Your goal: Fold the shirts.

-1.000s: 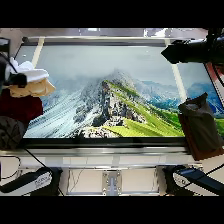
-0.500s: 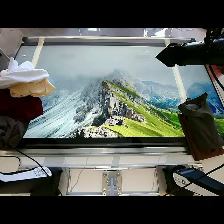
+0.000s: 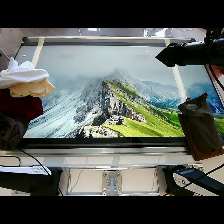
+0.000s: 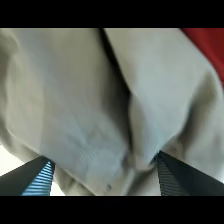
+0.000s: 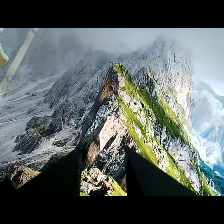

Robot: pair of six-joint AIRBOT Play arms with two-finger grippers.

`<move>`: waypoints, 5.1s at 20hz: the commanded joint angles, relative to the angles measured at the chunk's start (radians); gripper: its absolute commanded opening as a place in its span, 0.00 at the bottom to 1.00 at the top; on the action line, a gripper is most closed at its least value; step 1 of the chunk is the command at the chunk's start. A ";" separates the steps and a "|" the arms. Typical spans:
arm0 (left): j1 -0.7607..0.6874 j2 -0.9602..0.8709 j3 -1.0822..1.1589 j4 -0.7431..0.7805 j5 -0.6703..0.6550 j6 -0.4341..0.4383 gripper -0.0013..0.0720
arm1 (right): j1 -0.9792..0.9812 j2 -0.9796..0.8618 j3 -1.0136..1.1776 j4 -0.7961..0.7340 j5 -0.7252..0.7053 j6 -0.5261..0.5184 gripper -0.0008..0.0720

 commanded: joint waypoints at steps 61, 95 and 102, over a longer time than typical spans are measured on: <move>-0.720 0.583 -0.611 -0.839 0.314 0.215 0.98 | 0.000 -0.236 0.198 -0.373 0.264 -0.130 0.42; -0.808 0.814 -1.028 -1.503 0.697 0.555 0.03 | 0.001 -0.314 -0.151 -0.080 0.122 -0.152 0.42; -0.602 1.127 -1.028 -1.503 0.697 0.444 0.03 | 0.001 -0.488 -0.398 0.359 -0.122 -0.246 0.38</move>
